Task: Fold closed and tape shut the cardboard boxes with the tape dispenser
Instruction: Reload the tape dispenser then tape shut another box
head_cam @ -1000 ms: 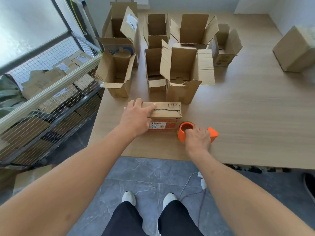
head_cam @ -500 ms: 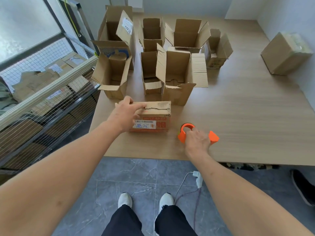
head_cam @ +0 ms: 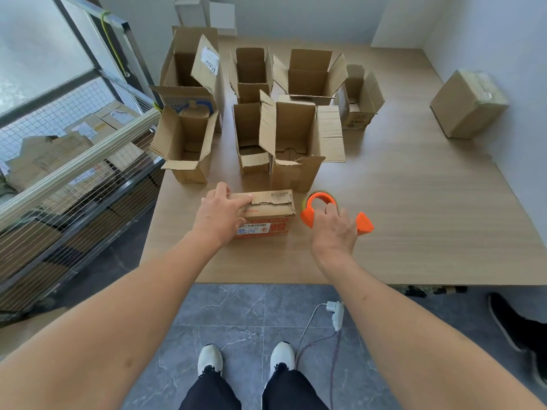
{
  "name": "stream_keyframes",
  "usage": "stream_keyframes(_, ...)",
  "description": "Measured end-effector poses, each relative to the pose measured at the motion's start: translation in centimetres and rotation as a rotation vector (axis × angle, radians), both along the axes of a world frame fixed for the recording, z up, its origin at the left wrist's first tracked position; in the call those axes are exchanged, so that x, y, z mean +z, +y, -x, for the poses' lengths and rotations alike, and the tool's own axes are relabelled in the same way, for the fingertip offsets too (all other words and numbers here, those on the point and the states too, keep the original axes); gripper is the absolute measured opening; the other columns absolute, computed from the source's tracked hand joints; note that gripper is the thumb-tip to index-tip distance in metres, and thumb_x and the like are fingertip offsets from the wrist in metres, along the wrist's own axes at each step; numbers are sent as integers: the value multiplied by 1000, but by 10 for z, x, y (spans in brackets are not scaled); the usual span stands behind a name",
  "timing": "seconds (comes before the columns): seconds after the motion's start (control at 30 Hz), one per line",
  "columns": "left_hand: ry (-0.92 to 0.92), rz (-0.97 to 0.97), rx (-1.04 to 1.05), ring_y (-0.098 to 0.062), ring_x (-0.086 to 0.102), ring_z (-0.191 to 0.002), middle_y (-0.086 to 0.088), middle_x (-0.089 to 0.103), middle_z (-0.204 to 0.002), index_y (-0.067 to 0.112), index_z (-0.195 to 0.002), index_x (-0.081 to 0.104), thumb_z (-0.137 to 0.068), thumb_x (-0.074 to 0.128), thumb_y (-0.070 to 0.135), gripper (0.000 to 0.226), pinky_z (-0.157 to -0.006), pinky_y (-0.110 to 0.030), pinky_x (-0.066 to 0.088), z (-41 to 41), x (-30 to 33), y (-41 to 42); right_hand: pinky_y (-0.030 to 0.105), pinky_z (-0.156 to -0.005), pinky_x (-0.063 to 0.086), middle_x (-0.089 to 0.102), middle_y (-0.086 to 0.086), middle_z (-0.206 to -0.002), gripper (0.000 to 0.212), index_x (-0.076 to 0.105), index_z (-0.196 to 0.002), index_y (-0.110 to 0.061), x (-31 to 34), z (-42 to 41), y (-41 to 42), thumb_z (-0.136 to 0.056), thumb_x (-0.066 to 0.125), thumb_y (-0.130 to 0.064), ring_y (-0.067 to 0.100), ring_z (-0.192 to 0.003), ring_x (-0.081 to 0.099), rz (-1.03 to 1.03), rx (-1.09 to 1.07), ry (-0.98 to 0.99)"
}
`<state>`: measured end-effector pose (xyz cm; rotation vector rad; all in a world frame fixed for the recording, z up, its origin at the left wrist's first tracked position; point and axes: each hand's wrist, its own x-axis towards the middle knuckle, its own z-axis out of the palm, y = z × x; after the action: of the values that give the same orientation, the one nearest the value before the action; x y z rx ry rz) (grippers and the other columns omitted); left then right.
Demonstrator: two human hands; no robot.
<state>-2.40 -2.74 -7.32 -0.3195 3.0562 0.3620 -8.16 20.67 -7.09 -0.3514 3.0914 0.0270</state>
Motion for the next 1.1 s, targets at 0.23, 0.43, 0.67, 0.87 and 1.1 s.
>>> stream_keyframes(0.23,-18,7,-45,-24,35,-104,-2,33,-115,41,-148,47,-92,71,41,61,-103,-41,42,3,-5,6,40,-88,39,57,7,-115,27,62,-119,-14,33,-1,-27,-95,53,-4,32,-106,52,32,84,106)
stream_keyframes(0.43,79,-172,9,-24,42,-109,-7,44,-121,22,-157,33,-84,78,45,89,-101,-42,47,1,-3,8,39,-83,39,55,10,-109,20,68,-107,-13,35,-20,-65,-90,62,-4,31,-104,48,70,246,88)
stream_keyframes(0.67,177,-206,-154,-27,55,-105,-10,38,-139,33,-140,55,-85,77,45,60,-87,-47,55,-12,4,-3,36,-81,48,57,12,-105,20,70,-102,-10,32,-24,-77,-85,72,0,30,-98,51,206,393,135)
stream_keyframes(0.87,155,-304,-150,-24,59,-109,-6,48,-138,17,-105,75,-83,82,33,28,-92,-47,55,-3,12,-14,36,-69,56,44,11,-121,54,54,-128,-13,22,-20,-63,-80,79,-4,29,-102,55,588,312,104)
stream_keyframes(1.1,112,-373,-181,-19,53,-125,-3,51,-140,15,-117,74,-82,83,27,38,-107,-43,48,-1,20,-32,40,-81,54,62,7,-109,21,60,-113,-10,-11,-21,-37,-96,66,-20,27,-103,57,619,49,-34)
